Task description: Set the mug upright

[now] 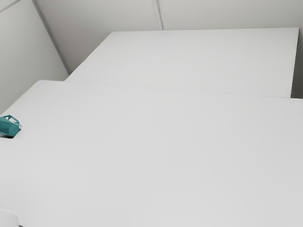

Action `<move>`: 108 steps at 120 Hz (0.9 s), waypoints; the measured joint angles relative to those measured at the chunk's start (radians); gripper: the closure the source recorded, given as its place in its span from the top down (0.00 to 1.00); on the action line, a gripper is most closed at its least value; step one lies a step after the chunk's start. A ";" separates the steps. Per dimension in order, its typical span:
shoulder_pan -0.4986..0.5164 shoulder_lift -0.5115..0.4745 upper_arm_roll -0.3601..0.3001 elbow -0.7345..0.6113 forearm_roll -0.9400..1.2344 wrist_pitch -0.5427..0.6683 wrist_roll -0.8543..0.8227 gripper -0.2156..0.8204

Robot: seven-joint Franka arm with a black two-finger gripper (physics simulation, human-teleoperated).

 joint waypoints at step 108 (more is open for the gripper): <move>-0.377 -0.564 0.038 0.478 0.178 0.159 0.092 0.79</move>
